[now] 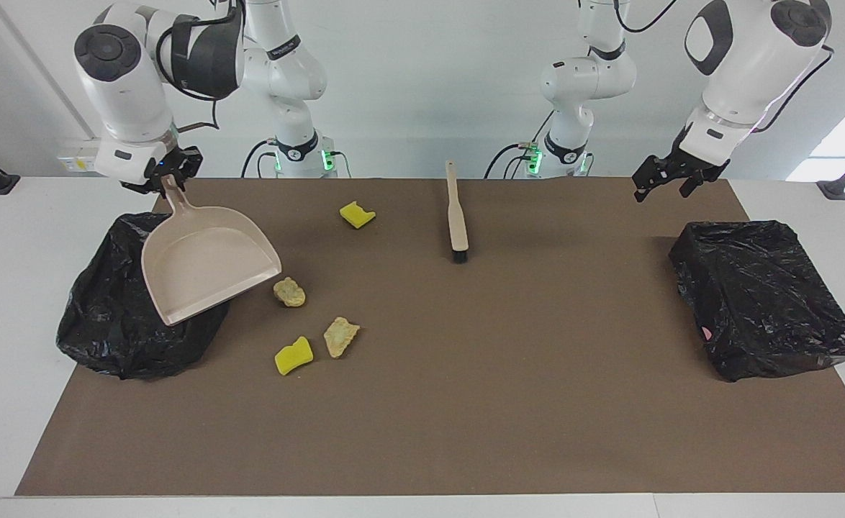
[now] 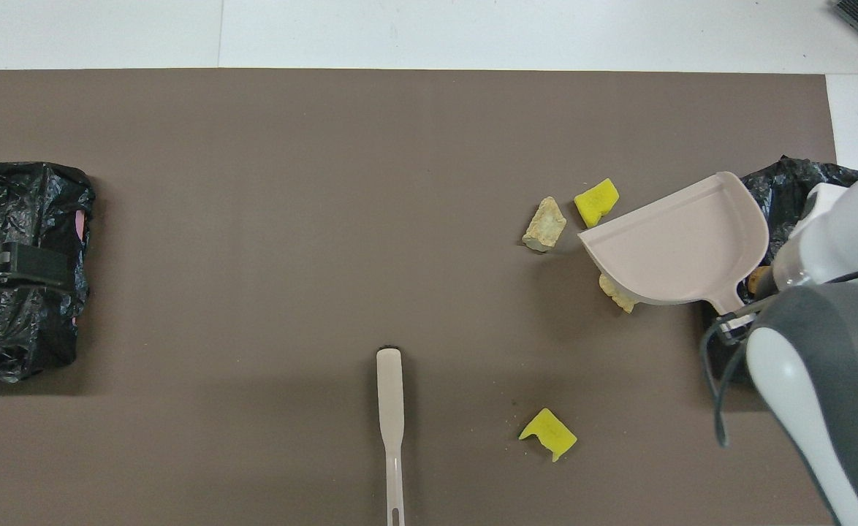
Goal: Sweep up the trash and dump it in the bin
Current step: 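Carry the empty dustpan back to the table center with the right gripper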
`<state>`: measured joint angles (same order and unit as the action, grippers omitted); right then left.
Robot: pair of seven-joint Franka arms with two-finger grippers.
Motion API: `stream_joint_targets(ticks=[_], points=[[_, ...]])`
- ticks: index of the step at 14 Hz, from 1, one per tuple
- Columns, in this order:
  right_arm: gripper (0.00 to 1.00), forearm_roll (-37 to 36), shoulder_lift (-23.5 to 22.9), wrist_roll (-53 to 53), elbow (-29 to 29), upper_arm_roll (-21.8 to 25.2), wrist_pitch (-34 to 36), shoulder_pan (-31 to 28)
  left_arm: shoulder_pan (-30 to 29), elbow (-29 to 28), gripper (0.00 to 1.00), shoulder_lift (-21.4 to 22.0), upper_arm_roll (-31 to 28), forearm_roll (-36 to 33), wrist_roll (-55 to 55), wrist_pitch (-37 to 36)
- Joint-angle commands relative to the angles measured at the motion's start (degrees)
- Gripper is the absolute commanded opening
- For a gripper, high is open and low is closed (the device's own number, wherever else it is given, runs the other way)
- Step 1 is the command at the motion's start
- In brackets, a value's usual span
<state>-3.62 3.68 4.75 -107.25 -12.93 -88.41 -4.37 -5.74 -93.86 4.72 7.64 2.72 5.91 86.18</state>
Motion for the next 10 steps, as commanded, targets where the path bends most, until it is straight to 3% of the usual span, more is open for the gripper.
stream_joint_targets(ticks=[1, 5, 10], points=[[0.00, 3.87, -2.61, -12.79, -0.33, 0.36, -4.64, 6.28, -0.50, 2.02, 1.00, -2.00, 0.45, -1.31, -1.07, -1.10], [0.00, 6.25, -9.02, -29.50, 2.04, 0.36, -14.30, 16.03, 0.02, 3.32, 1.00, -2.61, 0.53, -4.37, -0.90, -1.18], [0.00, 7.49, -19.21, -37.97, 10.03, 0.36, -21.71, 21.76, 0.37, 4.91, 1.00, -2.17, 0.97, -2.99, -0.19, 2.66]])
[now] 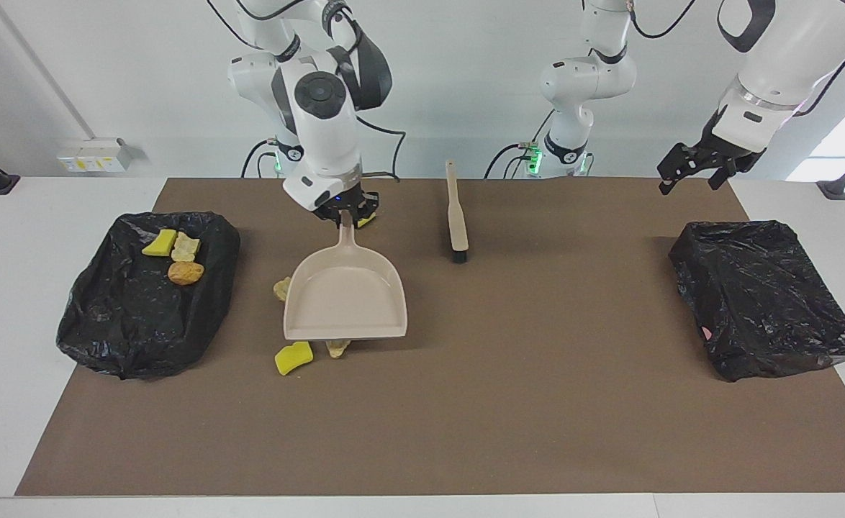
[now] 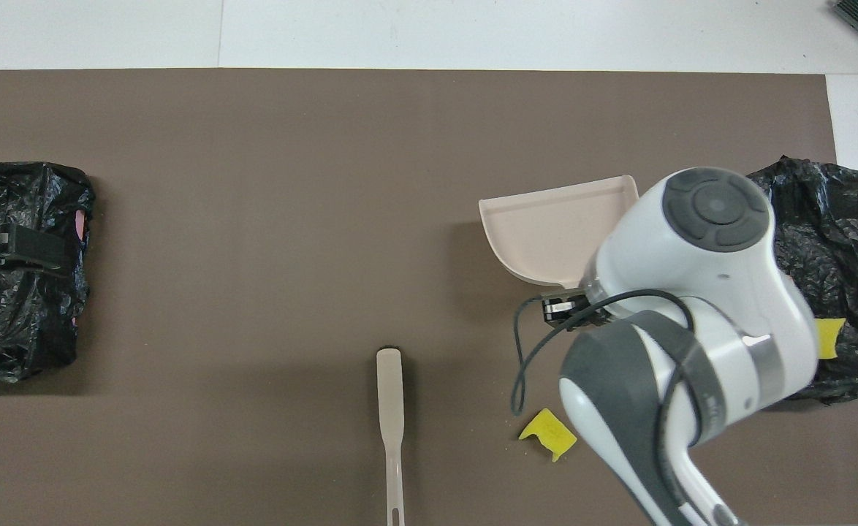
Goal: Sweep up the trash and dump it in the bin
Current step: 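Carry the empty dustpan back to the table center with the right gripper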
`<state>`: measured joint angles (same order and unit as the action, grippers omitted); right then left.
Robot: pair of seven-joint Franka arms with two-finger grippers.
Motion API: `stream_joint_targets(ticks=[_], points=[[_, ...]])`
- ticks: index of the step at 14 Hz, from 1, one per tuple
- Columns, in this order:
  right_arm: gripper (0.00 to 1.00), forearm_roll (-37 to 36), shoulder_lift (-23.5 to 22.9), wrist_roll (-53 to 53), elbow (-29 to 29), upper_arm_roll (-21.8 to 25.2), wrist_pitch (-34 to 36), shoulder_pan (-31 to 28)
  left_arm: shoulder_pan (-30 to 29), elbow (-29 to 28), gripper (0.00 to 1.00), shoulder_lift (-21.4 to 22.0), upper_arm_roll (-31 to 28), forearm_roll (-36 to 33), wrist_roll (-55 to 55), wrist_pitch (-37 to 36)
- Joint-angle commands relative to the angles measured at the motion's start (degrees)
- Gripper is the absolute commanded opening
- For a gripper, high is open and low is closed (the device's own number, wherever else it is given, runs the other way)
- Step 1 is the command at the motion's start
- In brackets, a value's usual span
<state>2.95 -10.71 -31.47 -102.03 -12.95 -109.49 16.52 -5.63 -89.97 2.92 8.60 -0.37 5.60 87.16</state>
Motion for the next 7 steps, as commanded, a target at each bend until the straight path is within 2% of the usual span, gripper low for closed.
stream_joint_targets(ticks=[1, 5, 7], points=[[0.00, 1.00, -8.06, -1.93, 8.74, 0.38, -0.98, 1.15, 0.27, 0.93, 1.00, -0.29, 0.01, 0.89, 0.46, 2.05], [0.00, 0.83, -20.02, -1.23, 20.61, 0.38, -1.07, 4.13, 0.01, 0.76, 1.00, 0.15, 0.01, 2.83, 0.90, 2.05], [0.00, 1.52, -21.80, -1.23, 21.96, -0.40, -3.08, 4.22, 0.01, -0.12, 1.00, 0.77, 0.01, 2.92, 0.90, 1.26]])
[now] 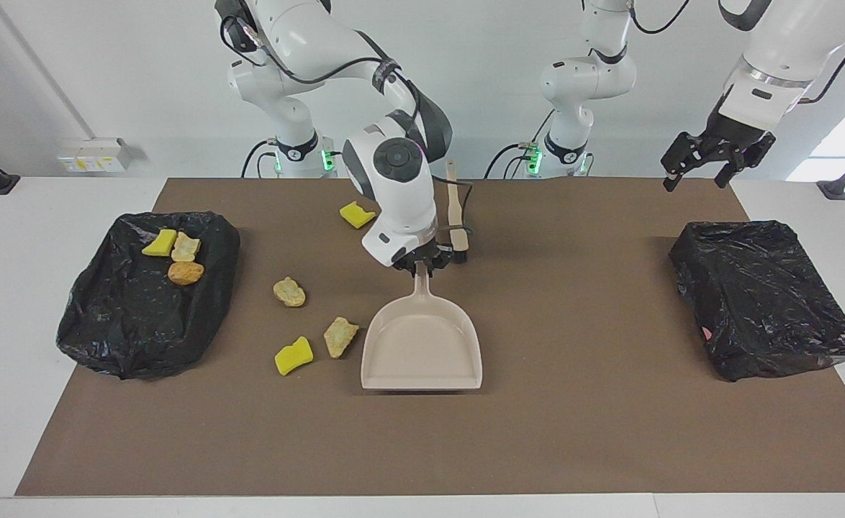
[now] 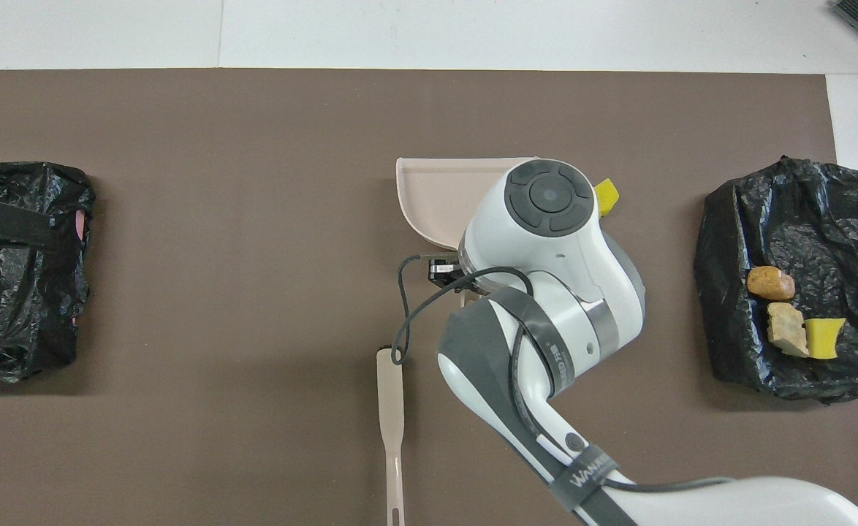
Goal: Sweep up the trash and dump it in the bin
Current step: 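Carry the empty dustpan back to the table center with the right gripper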
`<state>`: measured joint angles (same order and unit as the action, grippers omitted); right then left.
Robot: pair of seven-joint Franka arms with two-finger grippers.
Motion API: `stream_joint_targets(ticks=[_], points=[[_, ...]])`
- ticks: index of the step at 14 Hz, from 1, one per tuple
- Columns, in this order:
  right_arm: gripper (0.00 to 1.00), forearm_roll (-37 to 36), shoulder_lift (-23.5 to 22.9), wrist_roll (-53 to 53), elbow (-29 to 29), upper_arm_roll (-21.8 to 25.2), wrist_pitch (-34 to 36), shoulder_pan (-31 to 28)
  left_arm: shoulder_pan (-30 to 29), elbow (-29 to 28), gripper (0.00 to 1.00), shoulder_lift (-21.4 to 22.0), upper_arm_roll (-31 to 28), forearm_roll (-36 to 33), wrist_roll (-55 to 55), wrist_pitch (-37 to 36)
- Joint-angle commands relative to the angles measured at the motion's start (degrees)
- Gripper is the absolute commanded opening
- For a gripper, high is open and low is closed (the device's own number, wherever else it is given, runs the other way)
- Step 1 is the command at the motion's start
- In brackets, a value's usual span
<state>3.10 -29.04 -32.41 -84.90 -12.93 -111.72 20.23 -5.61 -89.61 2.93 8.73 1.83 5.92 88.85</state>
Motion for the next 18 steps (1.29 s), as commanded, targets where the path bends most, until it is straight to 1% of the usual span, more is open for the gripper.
stream_joint_targets(ticks=[1, 3, 4, 5, 9, 10, 11, 13, 14, 16, 18], points=[[0.00, 2.86, -3.91, -0.37, 4.66, -0.87, -2.44, 0.42, 0.07, -1.17, 1.00, 1.28, -0.12, 0.72, 0.41, -0.52], [0.00, 4.10, -4.79, -0.81, 4.39, -0.96, -5.52, 0.77, 0.16, -1.62, 1.00, 1.55, -0.12, 0.72, 0.49, 0.26], [0.09, 4.11, -4.80, -0.55, 4.30, -0.96, -5.88, 0.86, 0.25, -1.62, 1.00, 1.55, -0.12, 0.72, 0.49, 0.27], [0.99, 3.93, -4.80, -0.46, 4.30, -0.96, -5.88, 1.03, 0.25, -1.70, 1.00, 1.64, -0.03, 0.72, 0.32, 0.35], [1.00, 3.05, -3.31, -0.54, 4.48, -0.87, -1.33, 1.91, 0.33, -2.76, 1.00, 2.16, 0.06, 0.72, -0.03, 0.27], [1.00, 3.05, -2.08, -0.11, 4.48, -0.87, -0.44, 1.65, 0.33, -3.11, 1.00, 2.25, 0.06, 0.72, -0.04, 0.35], [1.00, 2.96, 0.10, 0.16, 4.13, -0.87, 0.61, 1.39, 0.33, -3.11, 1.00, 2.34, 0.06, 0.72, -0.04, 0.36], [1.00, 3.23, 3.54, 0.25, 3.43, -0.87, 4.65, 0.25, 0.42, -3.11, 1.00, 2.25, 0.06, 0.72, 0.23, 0.62], [1.00, 3.31, 4.77, 0.25, 3.08, -0.87, 5.88, -0.36, 1.47, -3.11, 1.00, 1.82, 0.06, 0.72, 0.49, 1.40], [1.00, 3.31, 7.58, 0.25, 1.33, -0.87, 7.30, -1.16, 4.01, -3.20, 1.00, 0.33, 0.06, 0.72, 0.58, 6.65], [1.00, 3.31, 11.18, -0.28, -1.92, -0.87, 8.35, -1.43, 6.74, -3.11, 1.00, -1.61, 0.06, 0.72, 0.84, 10.10]])
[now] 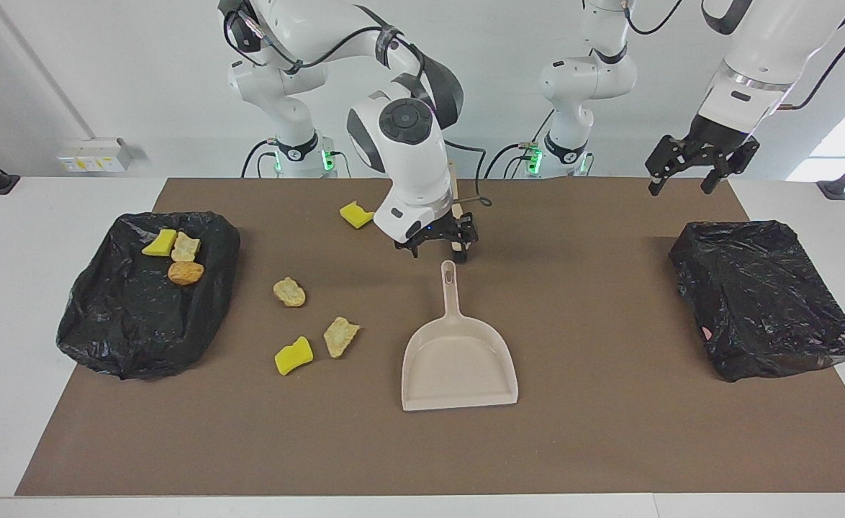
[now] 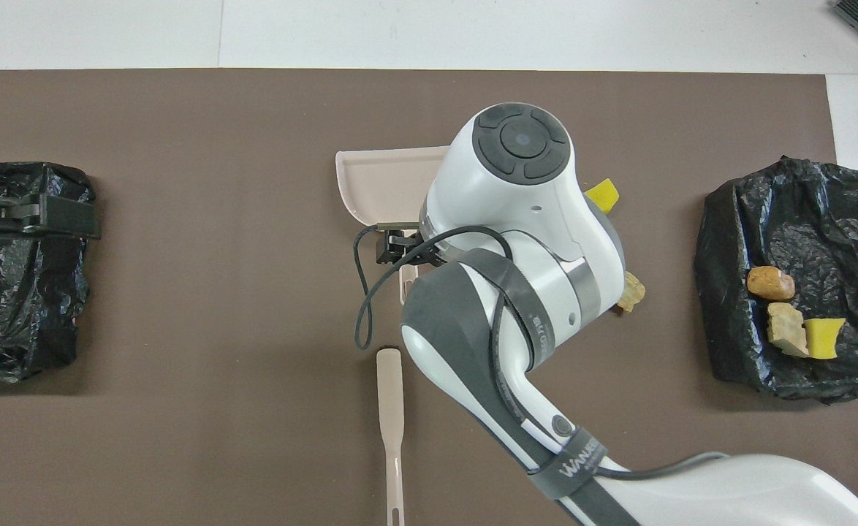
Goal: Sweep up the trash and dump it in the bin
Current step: 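Carry the empty dustpan back to the table center with the right gripper, then release the dustpan with the right gripper while the left gripper reaches it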
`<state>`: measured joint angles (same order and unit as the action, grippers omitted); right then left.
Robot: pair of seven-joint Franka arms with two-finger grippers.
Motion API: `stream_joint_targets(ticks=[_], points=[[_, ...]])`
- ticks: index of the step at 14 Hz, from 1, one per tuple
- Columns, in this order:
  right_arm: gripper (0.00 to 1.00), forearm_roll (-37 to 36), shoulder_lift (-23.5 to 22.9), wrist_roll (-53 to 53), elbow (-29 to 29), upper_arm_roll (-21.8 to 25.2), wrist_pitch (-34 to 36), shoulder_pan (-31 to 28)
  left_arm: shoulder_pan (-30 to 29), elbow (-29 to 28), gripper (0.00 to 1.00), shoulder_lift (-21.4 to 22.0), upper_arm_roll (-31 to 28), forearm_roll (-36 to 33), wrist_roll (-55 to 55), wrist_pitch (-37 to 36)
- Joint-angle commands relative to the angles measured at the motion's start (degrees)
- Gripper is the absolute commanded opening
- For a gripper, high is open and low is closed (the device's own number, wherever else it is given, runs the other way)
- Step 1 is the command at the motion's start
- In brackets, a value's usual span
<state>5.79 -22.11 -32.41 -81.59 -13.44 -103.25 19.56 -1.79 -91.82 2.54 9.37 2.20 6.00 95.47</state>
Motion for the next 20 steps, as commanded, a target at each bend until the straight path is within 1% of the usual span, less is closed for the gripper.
stream_joint_targets(ticks=[1, 3, 6, 7, 9, 11, 13, 15, 18, 20], points=[[1.00, 0.63, 6.97, -0.80, -8.12, -0.27, 0.24, -0.14, 3.63, -0.82, 1.00, -2.17, -0.58, 0.52, 0.85, 4.10], [1.00, 0.54, 12.51, -0.72, -13.84, -0.36, -0.55, -0.05, 5.04, -0.82, 1.00, -3.58, -0.58, 1.57, 1.03, 6.73], [1.00, 0.63, 19.80, -1.16, -22.70, -0.36, -2.56, 1.97, 7.85, -0.91, 1.00, -5.96, -0.58, 2.28, 9.78, 12.88], [1.00, 1.32, 22.26, -2.03, -26.74, -0.44, -4.49, 3.37, 9.94, -0.82, 1.00, -7.36, -0.58, 2.19, 12.60, 14.55], [1.00, 1.77, 27.62, -3.62, -34.65, -0.44, -8.62, 6.35, 12.85, -0.73, 1.00, -9.91, -0.58, 2.19, 14.13, 17.20], [1.00, 4.13, 31.15, -4.76, -39.24, -0.44, -9.43, 8.29, 16.10, -0.82, 1.00, -11.93, -0.59, 2.19, 15.70, 18.08], [1.00, 4.67, 34.05, -4.76, -42.67, -0.44, -9.52, 10.05, 19.70, -0.91, 1.00, -14.65, -0.67, 2.19, 20.08, 19.57], [1.00, 4.67, 35.38, -5.72, -44.96, -0.36, -10.13, 12.24, 23.57, -0.91, 1.00, -19.82, -0.67, 2.19, 25.53, 25.00], [1.00, 4.67, 36.09, -9.06, -47.69, -0.44, -12.85, 15.41, 26.21, -1.52, 1.00, -21.96, -0.58, 2.19, 25.91, 26.69], [1.00, 4.67, 35.47, -11.43, -50.14, -0.44, -17.23, 17.52, 28.23, -2.83, 1.00, -22.84, -0.58, 2.19, 25.55, 26.96]])
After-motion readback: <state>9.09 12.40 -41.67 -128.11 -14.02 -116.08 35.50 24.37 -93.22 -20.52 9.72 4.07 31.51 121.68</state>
